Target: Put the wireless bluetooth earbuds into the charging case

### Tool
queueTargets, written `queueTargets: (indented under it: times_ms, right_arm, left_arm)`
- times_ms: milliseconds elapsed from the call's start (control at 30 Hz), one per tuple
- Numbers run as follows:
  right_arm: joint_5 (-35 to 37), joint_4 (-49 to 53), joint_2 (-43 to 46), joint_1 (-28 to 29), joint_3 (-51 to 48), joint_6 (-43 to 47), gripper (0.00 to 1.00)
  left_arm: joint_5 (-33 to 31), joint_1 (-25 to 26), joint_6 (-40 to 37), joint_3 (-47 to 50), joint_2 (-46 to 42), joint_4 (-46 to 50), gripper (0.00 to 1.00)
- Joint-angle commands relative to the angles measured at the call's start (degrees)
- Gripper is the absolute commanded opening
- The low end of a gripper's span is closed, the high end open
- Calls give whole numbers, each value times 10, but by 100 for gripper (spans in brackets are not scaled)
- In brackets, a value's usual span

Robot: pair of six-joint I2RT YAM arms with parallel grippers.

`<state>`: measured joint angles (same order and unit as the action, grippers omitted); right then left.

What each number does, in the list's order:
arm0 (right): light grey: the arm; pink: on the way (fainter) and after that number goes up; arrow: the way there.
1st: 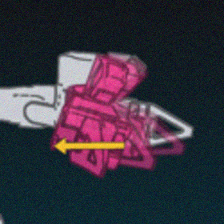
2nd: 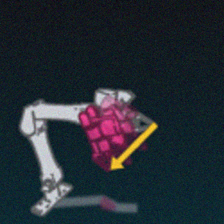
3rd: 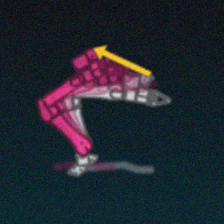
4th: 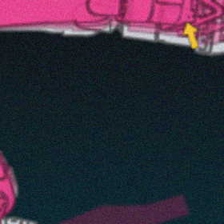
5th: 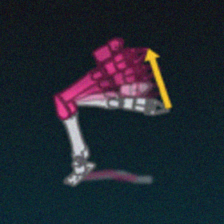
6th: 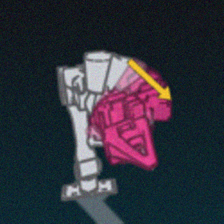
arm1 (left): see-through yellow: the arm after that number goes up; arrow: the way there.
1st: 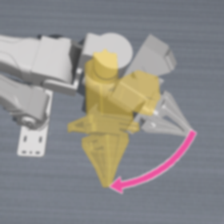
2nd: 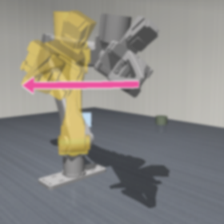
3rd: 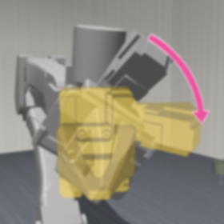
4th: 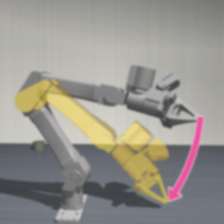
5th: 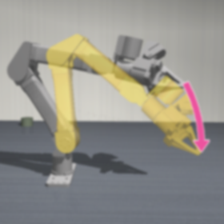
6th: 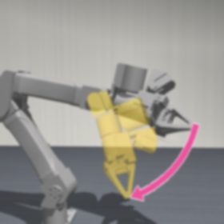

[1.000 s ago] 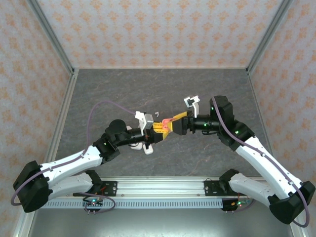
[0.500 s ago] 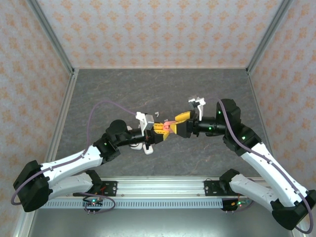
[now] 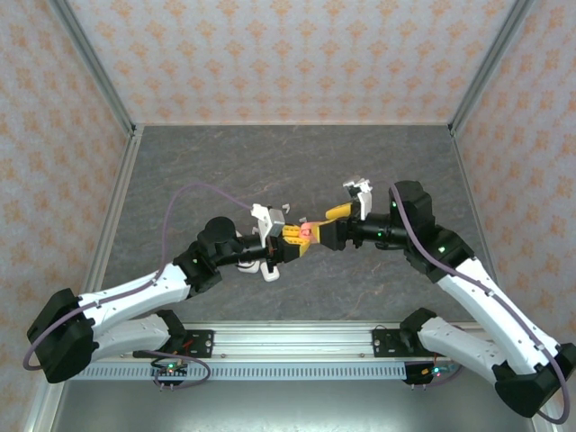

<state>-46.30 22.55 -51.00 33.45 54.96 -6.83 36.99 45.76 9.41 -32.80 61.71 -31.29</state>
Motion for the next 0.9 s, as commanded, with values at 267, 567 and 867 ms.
queueTargets:
  times_ms: [267, 567, 867]
  right_arm:
    - [-70, -32, 4, 3, -1, 6, 71]
    - [3, -2, 34, 3, -19, 18, 69]
    - [302, 60, 74, -27, -9, -23, 80]
  left_arm:
    - [-7, 3, -4, -24, 3, -1, 0]
    - [-22, 2, -1, -28, 14, 2, 0]
    - [-37, -67, 35, -83, 72, 108, 0]
